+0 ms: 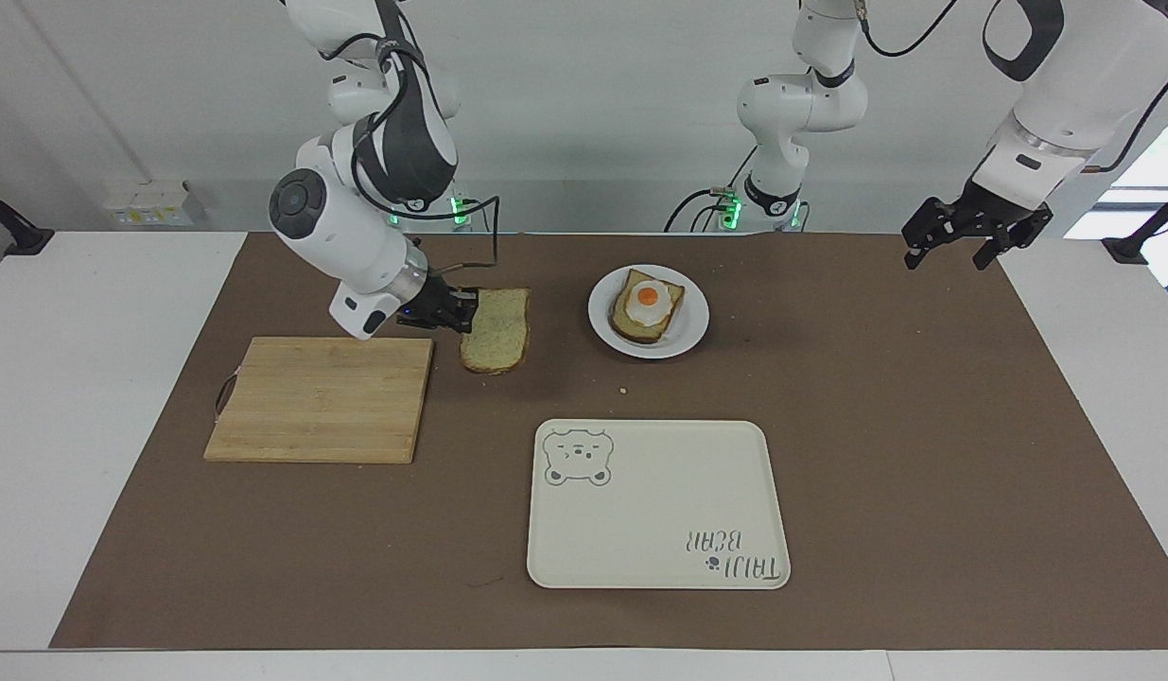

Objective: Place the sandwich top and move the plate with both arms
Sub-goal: 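Lift the bread slice with the right gripper toward the white plate, then lower the bread slice onto the egg and open the right gripper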

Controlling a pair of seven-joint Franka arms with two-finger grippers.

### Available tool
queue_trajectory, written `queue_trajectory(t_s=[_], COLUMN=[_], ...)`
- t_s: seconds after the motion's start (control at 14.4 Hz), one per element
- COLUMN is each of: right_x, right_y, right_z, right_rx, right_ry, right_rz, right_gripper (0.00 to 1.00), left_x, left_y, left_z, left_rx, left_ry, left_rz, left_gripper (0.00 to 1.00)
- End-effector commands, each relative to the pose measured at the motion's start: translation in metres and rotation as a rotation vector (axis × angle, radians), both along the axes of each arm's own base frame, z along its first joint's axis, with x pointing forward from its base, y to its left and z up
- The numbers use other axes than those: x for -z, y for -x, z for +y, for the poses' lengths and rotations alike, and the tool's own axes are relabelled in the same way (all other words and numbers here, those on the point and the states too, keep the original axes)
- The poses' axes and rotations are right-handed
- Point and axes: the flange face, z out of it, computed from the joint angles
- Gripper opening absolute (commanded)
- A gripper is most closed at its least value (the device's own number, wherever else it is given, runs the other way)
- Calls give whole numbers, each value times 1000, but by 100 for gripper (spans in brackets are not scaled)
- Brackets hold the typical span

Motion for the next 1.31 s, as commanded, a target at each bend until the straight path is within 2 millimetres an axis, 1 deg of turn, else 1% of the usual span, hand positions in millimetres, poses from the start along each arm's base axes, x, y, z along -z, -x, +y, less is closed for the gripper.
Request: queue_trajectory(t_s=[0.0, 0.07, 0.14, 0.28, 0.55, 0.69, 0.83, 0.9, 0.97, 1.11, 1.25], right_x=[1, 4, 5, 10, 28, 39, 52, 62, 69, 81, 90], right_y=[12, 18, 21, 33, 57, 74, 84, 94, 99, 110, 117], right_z=[38, 63, 78, 112, 158, 183, 196, 211, 221, 237, 238], right_rx=[43, 46, 62, 64, 11, 4, 7, -14, -18, -19, -32], right_ry=[-3, -1, -15, -18, -18, -36, -30, -23, -19, -15, -7], right_rz=[2, -18, -20, -20, -20, -30, -46, -40, -43, -58, -55], right_gripper=[0, 0, 0, 0, 0, 0, 0, 0, 0, 0, 0], left_x=[-3, -3, -3, -3, -3, -3, -3, -3, -3, -3, -3], left_y=[0, 0, 0, 0, 0, 0, 0, 0, 0, 0, 0], left_z=[0, 0, 0, 0, 0, 0, 0, 0, 0, 0, 0], left_rx=[7, 7, 7, 7, 7, 7, 7, 7, 7, 7, 7], left_ry=[-12, -12, -12, -12, -12, -12, -12, -12, -12, -12, -12], left_rz=[9, 9, 9, 9, 9, 9, 9, 9, 9, 9, 9], left_gripper=[100, 100, 100, 100, 100, 100, 100, 100, 100, 100, 100])
